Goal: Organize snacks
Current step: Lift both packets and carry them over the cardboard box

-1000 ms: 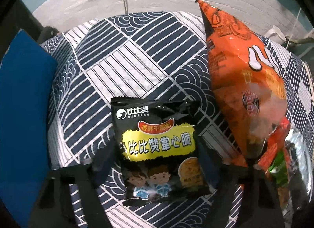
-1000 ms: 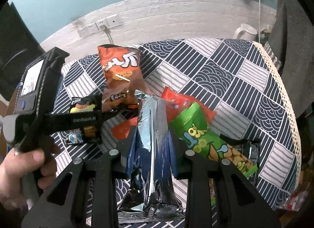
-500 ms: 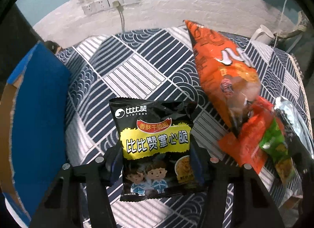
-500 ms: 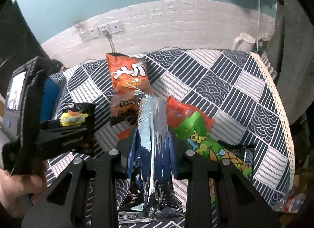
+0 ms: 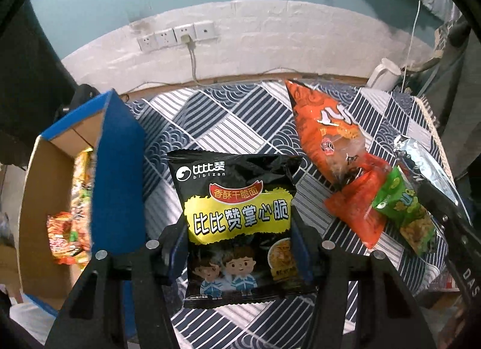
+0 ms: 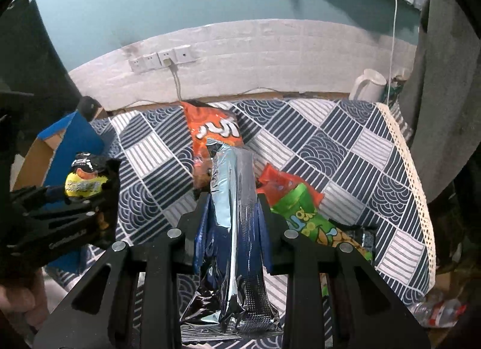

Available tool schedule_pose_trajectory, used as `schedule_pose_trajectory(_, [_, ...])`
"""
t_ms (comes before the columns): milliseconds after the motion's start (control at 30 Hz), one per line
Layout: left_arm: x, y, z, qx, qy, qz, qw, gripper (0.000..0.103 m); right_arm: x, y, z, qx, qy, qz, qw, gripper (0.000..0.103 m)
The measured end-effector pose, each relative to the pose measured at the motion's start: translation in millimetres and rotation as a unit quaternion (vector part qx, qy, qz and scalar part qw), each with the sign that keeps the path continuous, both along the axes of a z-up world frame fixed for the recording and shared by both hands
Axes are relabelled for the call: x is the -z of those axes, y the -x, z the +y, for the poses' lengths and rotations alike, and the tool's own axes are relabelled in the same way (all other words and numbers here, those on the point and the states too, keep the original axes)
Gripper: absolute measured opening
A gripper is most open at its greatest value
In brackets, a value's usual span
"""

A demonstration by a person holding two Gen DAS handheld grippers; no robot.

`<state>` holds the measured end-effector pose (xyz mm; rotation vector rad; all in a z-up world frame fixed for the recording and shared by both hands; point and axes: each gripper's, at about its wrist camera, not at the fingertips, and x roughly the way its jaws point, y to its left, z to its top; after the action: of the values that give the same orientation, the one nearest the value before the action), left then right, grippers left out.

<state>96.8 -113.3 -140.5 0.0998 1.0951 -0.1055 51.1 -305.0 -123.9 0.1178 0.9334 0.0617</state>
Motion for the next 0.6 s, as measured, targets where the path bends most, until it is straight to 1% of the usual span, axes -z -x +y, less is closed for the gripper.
schedule_pose_trajectory(400, [-41,30,41,-0.007,0.010,-0.036,0.9993,0.060,-37,10,40,-0.029,0.005,-0.029,0.999,0.028])
schedule_pose_trajectory(600, [-62,36,69,-0.022,0.026,-0.051,0.9981,0.060,-51,9,63,-0.045,0.000,-0.039,0.998,0.028])
